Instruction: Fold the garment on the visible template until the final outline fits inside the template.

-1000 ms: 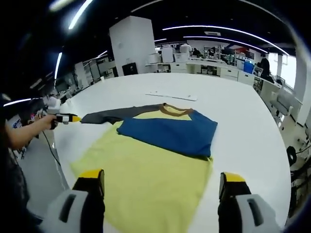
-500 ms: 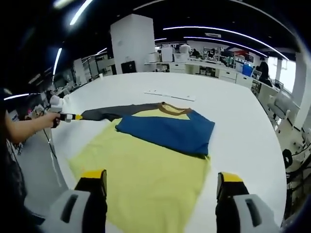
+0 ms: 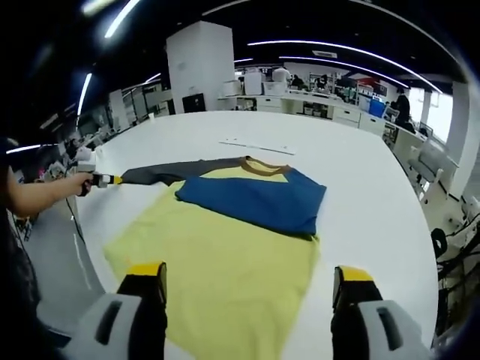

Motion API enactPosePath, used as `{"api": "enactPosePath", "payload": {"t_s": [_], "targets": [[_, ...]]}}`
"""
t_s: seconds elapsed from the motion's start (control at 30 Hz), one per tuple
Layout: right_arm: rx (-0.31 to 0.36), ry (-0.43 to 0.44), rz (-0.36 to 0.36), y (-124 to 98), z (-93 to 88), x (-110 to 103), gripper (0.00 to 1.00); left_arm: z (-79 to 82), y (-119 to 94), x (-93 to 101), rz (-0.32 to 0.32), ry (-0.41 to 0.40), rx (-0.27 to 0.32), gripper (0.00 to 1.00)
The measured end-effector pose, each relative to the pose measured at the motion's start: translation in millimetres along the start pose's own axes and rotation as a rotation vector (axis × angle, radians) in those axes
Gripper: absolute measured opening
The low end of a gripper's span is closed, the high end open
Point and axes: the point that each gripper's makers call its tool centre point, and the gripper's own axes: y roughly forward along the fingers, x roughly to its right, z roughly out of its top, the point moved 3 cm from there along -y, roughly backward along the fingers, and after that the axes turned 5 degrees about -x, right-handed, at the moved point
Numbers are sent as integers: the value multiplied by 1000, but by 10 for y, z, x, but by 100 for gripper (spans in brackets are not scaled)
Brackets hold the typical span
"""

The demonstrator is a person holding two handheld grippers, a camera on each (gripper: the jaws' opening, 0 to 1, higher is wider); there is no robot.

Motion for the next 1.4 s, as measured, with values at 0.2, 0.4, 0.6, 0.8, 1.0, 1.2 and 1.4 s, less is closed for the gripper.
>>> {"api": "enactPosePath", "payload": {"t_s": [0.2,0.4,0.6,0.8,1.0,1.2,1.4], "targets": [[-6,7,2,-20,-43,-15,93,42,-10,-20,12,8,-7,0],[-8,11,1,-56,-76,-25,94,132,-46,-24,11,20,4,0],[-18,11,7,-55,-100,-49,94,327,-51,-18,3,54,43,0],[-12,17,5,-71,-96,-42,94,378,29,-48,1,74,41,0],[-16,27,-2,-84,-131,-3,94,328,114,-84,9,87,17,0],[-20,28,3,-77,-148,1,95,307,135,-75,5,106,15,0],[-16,31,3,-70,-140,8,97,397,49,37,-24,116,50,0]]}}
